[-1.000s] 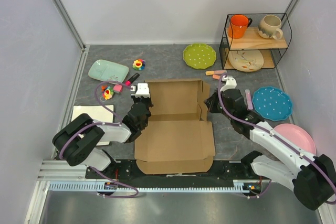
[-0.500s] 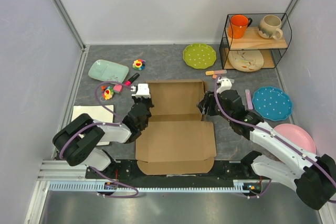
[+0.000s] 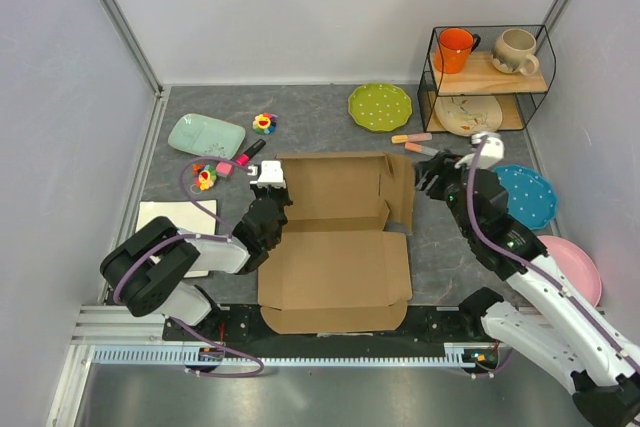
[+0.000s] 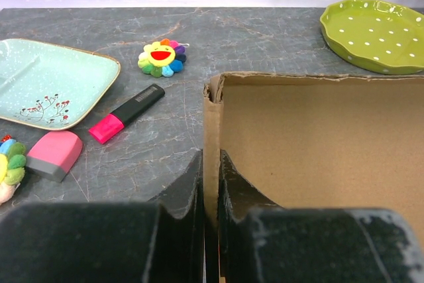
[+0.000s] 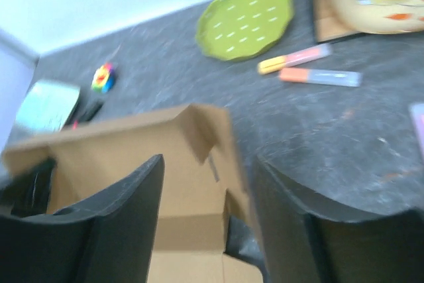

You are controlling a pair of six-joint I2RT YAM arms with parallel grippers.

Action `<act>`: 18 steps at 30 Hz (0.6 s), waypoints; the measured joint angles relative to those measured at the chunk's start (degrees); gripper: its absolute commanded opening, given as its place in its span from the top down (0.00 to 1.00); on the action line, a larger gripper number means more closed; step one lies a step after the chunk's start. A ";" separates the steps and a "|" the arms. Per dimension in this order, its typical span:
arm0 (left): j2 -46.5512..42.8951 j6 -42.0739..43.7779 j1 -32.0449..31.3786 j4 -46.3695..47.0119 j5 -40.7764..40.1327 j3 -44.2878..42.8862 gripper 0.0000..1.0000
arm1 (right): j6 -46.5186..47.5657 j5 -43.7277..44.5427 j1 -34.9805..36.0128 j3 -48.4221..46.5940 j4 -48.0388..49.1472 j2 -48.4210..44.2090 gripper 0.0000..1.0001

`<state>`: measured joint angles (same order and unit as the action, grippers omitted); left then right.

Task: Fold the paper box

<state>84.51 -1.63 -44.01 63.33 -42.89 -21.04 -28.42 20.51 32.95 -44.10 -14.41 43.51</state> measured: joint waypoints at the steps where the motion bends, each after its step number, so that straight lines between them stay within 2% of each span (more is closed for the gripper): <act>1: 0.00 0.00 0.00 0.04 0.00 0.07 0.98 | -1.05 2.51 -1.09 0.00 -0.57 -0.66 0.47; 6: -0.02 0.00 -0.07 0.24 0.00 0.15 0.98 | -7.28 10.10 -7.69 1.68 -2.71 -0.90 0.55; 9: -0.02 -0.04 -0.11 0.28 0.00 0.44 0.98 | -9.49 9.46 -11.61 5.03 -3.06 1.81 0.52; 14: -0.02 -0.11 -0.11 0.26 -0.02 0.68 0.98 | -9.22 -2.05 -15.08 12.55 1.88 10.45 0.39; 18: -0.02 -0.37 -0.11 0.26 0.02 0.70 0.98 | -8.28 -15.15 -15.08 18.53 9.68 10.69 0.29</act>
<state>84.49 -2.00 -44.12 63.59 -42.87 -20.34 -36.71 5.37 17.87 -25.56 -4.73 54.19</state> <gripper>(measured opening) 0.130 0.659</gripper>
